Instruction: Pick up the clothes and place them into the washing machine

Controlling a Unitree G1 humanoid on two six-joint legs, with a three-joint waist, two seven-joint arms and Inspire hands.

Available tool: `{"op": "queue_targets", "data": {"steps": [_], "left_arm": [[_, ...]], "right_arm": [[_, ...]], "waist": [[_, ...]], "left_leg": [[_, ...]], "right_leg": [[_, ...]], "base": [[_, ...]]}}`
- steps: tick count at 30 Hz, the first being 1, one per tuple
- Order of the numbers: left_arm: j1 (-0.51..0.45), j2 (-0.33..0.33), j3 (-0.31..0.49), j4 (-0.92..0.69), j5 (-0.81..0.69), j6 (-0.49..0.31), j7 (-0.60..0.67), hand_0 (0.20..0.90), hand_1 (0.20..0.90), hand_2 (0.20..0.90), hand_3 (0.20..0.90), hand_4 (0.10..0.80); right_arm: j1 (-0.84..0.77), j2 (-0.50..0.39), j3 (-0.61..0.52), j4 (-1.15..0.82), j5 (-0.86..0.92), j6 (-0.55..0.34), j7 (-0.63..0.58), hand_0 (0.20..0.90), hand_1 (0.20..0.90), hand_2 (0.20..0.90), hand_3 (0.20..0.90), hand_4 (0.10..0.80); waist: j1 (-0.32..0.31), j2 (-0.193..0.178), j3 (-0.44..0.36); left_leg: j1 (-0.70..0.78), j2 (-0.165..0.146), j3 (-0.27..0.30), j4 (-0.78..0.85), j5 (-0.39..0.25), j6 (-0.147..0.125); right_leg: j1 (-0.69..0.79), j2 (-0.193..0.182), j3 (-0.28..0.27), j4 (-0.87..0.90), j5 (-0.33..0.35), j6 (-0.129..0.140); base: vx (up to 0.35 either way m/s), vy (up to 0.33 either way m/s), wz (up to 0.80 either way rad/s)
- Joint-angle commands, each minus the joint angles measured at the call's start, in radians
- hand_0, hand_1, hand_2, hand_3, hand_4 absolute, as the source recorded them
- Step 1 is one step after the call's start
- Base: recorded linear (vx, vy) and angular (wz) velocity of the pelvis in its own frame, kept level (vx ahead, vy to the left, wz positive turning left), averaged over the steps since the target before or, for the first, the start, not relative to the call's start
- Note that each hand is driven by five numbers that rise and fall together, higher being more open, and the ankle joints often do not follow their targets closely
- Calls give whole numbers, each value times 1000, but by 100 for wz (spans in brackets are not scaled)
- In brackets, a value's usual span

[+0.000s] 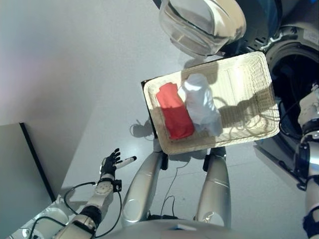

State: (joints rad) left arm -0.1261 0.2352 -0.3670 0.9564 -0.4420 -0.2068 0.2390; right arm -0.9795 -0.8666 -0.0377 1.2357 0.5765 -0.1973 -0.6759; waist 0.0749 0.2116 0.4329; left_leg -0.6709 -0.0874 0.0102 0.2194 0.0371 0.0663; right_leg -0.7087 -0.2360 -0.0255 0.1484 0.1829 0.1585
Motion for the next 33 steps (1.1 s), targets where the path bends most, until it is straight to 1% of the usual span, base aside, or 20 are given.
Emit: {"op": "queue_targets", "data": {"steps": [1, 2, 6, 7, 8, 9, 10, 11, 12, 19, 26, 29, 32, 33], "left_arm": [[54, 47, 15, 73, 3, -18, 14, 900, 900, 900, 900, 800], [60, 49, 16, 60, 4, -20, 12, 900, 900, 900, 900, 800], [59, 46, 10, 58, 7, -20, 10, 900, 900, 900, 900, 800], [58, 47, 6, 49, 6, -21, 10, 900, 900, 900, 900, 800], [57, 45, 5, 50, 6, -22, 12, 900, 900, 900, 900, 800], [54, 45, 4, 53, 8, -21, 12, 900, 900, 900, 900, 800], [52, 45, 3, 58, 10, -20, 14, 900, 900, 900, 900, 800], [45, 46, 5, 56, 1, -17, 11, 900, 900, 900, 900, 800], [43, 43, 6, 62, 0, -15, 9, 900, 900, 900, 900, 800], [36, 40, 1, 67, -4, -15, 12, 900, 900, 900, 900, 800], [32, 43, 5, 73, -3, -18, 17, 900, 900, 900, 900, 800], [30, 45, 9, 77, -3, -17, 16, 900, 900, 900, 900, 800], [26, 48, 15, 79, -8, -17, 17, 900, 900, 900, 900, 800], [22, 47, 17, 87, -10, -17, 17, 900, 900, 900, 900, 800]], "right_arm": [[-86, -229, 92, -38, -45, -82, -42, 200, 200, 200, 200, 300], [-95, -236, 99, -43, -55, -79, -44, 200, 200, 200, 200, 300], [-117, -247, 120, -44, -69, -78, -53, 200, 200, 200, 200, 300], [-122, -249, 126, -43, -70, -80, -50, 214, 214, 214, 214, 310], [-125, -247, 129, -41, -69, -81, -49, 345, 345, 345, 345, 404], [-126, -244, 135, -35, -72, -79, -44, 900, 900, 900, 900, 800], [-130, -240, 142, -33, -67, -78, -27, 900, 900, 900, 900, 800], [-139, -233, 155, -23, -31, -75, 17, 900, 900, 900, 900, 800], [-136, -226, 154, -17, -25, -77, 24, 900, 900, 900, 900, 800], [-106, -185, 135, -11, -16, -92, 22, 900, 900, 900, 900, 800], [-99, -163, 143, 8, -10, -95, 46, 900, 900, 900, 900, 800], [-92, -143, 150, 3, -15, -93, 59, 900, 900, 900, 900, 800], [-80, -111, 144, -7, -5, -96, 73, 900, 900, 900, 900, 800], [-60, -65, 143, -23, -1, -98, 82, 900, 900, 900, 900, 800]], "waist": [[22, 22, -82], [25, 29, -83], [27, 34, -84], [27, 36, -85], [28, 36, -85], [28, 36, -86], [29, 35, -86], [27, 29, -84], [24, 27, -82], [15, 20, -79], [16, 14, -82], [13, 6, -80], [10, -4, -76], [7, -12, -72]], "left_leg": [[-22, 35, -49, -34, 34, -122], [-22, 36, -48, -37, 35, -122], [-25, 38, -46, -36, 35, -123], [-25, 38, -45, -37, 35, -123], [-25, 39, -45, -36, 34, -123], [-26, 39, -44, -34, 32, -122], [-28, 41, -44, -31, 30, -122], [-31, 43, -41, -21, 24, -122], [-34, 44, -42, -17, 22, -121], [-41, 51, -46, -7, 19, -124], [-38, 53, -50, -15, 22, -124], [-38, 55, -50, -11, 22, -126], [-36, 56, -52, -8, 22, -127], [-37, 58, -54, -1, 22, -126]], "right_leg": [[40, 57, -19, 48, -91, -29], [36, 56, -17, 49, -92, -29], [29, 56, -16, 54, -94, -29], [27, 56, -17, 56, -96, -30], [26, 58, -17, 58, -99, -30], [23, 60, -17, 62, -101, -31], [21, 61, -16, 66, -104, -32], [16, 65, -13, 73, -105, -34], [14, 67, -12, 75, -107, -36], [5, 76, -16, 85, -114, -40], [7, 81, -21, 83, -112, -43], [10, 84, -24, 84, -112, -45], [17, 86, -26, 83, -111, -45], [19, 87, -30, 85, -110, -47]], "base": [[36, 6, -3], [36, 5, -4], [39, -9, -6], [25, -9, -7], [36, -16, -6], [37, -24, -1], [41, -31, 0], [37, -37, -1], [0, 0, 0], [16, -31, -1], [0, 0, 0], [0, 0, 0], [0, 0, 0], [0, 0, 0]]}}
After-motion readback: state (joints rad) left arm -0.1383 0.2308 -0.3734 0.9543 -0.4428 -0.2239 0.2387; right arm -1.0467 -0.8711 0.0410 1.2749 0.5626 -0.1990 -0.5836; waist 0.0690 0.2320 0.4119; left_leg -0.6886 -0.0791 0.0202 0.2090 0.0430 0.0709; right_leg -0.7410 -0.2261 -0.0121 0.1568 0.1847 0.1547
